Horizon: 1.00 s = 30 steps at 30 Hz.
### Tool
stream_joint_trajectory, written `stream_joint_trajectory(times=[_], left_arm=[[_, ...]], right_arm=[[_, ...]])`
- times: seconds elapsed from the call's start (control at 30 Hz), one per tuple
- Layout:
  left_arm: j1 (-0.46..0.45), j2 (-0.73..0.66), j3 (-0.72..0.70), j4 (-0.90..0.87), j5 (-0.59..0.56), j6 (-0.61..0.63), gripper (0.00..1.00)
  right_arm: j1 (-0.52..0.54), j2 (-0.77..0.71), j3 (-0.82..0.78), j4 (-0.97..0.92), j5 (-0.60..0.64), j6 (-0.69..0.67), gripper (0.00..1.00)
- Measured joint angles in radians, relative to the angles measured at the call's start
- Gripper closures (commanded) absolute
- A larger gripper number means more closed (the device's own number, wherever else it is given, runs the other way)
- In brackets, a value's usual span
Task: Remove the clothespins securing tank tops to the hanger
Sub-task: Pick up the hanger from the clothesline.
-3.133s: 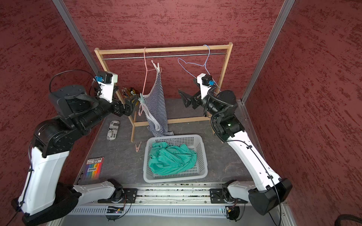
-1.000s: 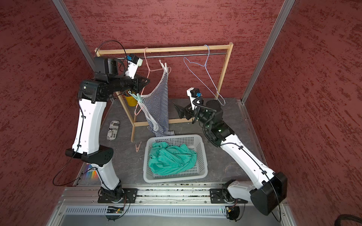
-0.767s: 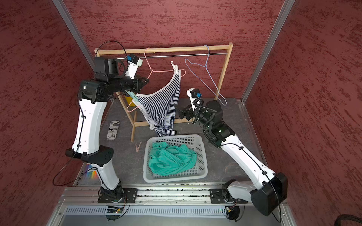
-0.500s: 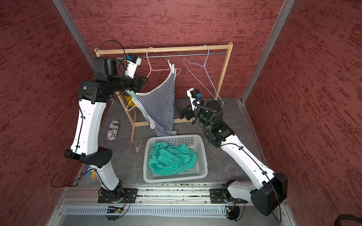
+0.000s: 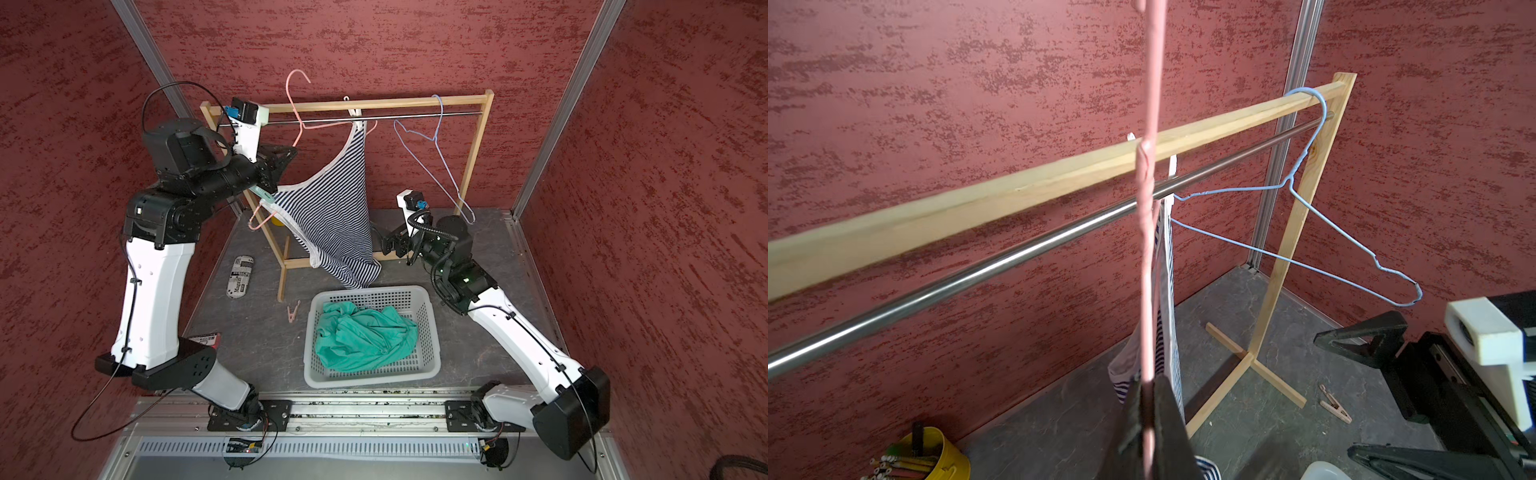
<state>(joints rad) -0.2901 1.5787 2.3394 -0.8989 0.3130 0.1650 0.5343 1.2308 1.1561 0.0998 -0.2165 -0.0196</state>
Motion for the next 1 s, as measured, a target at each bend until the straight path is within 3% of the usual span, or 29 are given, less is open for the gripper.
stream_joint_trajectory(times=[0.23, 0.63, 1.0], left_arm=[[-0.066, -0.143, -0.236, 0.055, -0.024, 0.089, 1.00], [-0.085, -0.416, -0.583, 0.241, 0.007, 0.225, 1.00], [-0.062, -0.419, -0.455, 0.381, 0.003, 0.161, 1.00]], right_arm=[[0.000, -0.004, 0.000, 0.000, 0.005, -0.004, 0.01], [0.000, -0.099, -0.058, -0.040, 0.086, -0.031, 0.01], [0.000, -0.154, -0.156, -0.039, 0.143, -0.018, 0.01]])
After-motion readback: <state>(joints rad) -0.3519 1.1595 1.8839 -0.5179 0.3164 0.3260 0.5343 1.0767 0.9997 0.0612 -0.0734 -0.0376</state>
